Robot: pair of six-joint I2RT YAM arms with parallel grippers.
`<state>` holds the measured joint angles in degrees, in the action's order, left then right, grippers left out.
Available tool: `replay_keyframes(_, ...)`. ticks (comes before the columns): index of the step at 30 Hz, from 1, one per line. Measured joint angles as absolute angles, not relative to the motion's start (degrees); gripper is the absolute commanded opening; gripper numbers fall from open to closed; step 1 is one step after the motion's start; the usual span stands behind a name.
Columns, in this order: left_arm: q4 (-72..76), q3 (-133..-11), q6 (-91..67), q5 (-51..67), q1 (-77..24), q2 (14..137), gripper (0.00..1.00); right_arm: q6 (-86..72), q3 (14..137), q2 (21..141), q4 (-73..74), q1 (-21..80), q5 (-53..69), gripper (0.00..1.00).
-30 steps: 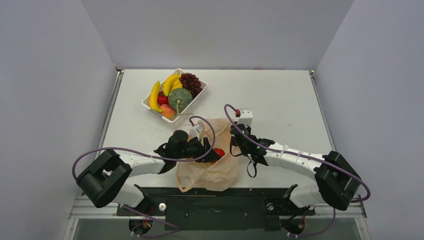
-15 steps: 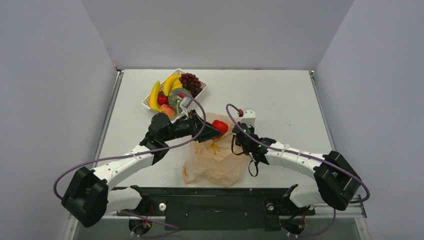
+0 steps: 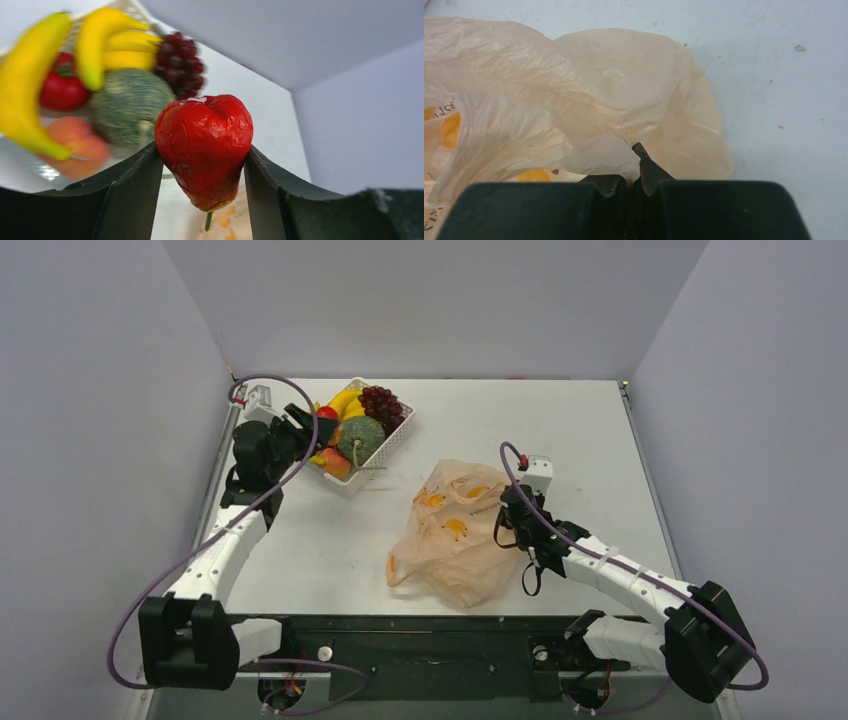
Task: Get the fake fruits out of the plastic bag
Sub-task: Place the fake fruit in the bin.
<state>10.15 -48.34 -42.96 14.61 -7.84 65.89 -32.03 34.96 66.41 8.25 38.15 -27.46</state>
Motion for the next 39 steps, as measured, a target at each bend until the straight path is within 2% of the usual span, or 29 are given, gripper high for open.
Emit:
replay_keyframes(4,11.7,-47.6,-44.6,10.2,-1.0,76.1,0.28,-31.3,34.1,62.0,9.3,37.0,-26.9,0.0)
replay_keyframes(7,13.1,-47.6,-45.0,7.7,0.8,85.4,0.34,-30.5,34.0,58.8,10.2,36.3,-26.4,0.0)
replay_keyframes(9,13.5,-47.8,-45.7,7.0,1.3,90.0,0.39,-30.2,34.0,56.8,10.7,36.0,-26.1,0.0)
replay_keyframes(13,16.1,-51.5,-45.7,6.2,1.5,95.2,0.58,-29.5,33.6,53.8,11.5,35.3,-25.6,0.0)
replay_keyframes(21,13.5,-54.5,-41.5,3.9,0.3,95.9,0.8,-29.4,32.0,52.0,12.5,35.2,-24.2,0.0)
replay_keyframes(31,3.0,-59.3,-36.6,-1.5,-3.6,94.9,0.84,-29.7,32.0,52.8,12.9,34.9,-22.8,0.0)
replay_keyframes(39,-1.2,-59.1,-36.8,1.2,-3.5,84.2,0.85,-29.9,33.1,54.1,14.7,34.5,-22.7,0.0)
